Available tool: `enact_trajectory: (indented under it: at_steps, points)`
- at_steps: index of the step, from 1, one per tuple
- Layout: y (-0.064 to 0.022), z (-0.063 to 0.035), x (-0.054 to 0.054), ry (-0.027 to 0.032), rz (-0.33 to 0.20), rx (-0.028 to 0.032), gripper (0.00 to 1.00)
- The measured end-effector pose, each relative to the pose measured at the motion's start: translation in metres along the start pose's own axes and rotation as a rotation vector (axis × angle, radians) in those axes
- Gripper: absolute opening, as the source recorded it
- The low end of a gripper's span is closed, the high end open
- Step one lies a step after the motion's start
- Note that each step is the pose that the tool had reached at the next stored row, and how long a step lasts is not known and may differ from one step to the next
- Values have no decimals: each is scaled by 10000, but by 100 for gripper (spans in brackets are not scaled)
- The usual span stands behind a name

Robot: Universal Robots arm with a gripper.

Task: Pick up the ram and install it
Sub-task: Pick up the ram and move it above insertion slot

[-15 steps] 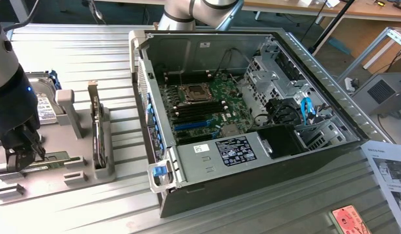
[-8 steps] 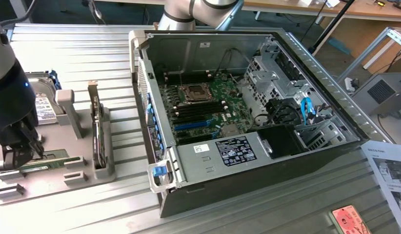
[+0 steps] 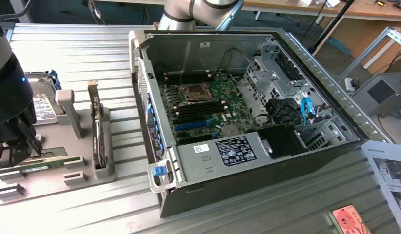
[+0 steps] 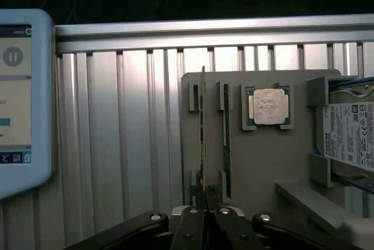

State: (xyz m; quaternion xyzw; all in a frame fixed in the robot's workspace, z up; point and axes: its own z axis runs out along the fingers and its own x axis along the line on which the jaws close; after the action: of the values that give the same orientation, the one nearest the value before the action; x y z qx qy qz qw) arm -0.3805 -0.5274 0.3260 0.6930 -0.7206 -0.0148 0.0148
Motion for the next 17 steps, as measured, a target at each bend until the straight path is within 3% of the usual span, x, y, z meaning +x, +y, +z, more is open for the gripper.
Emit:
enact_trajectory:
  at_steps: [17]
  points:
    - [3, -68, 0, 0, 0, 0, 12]
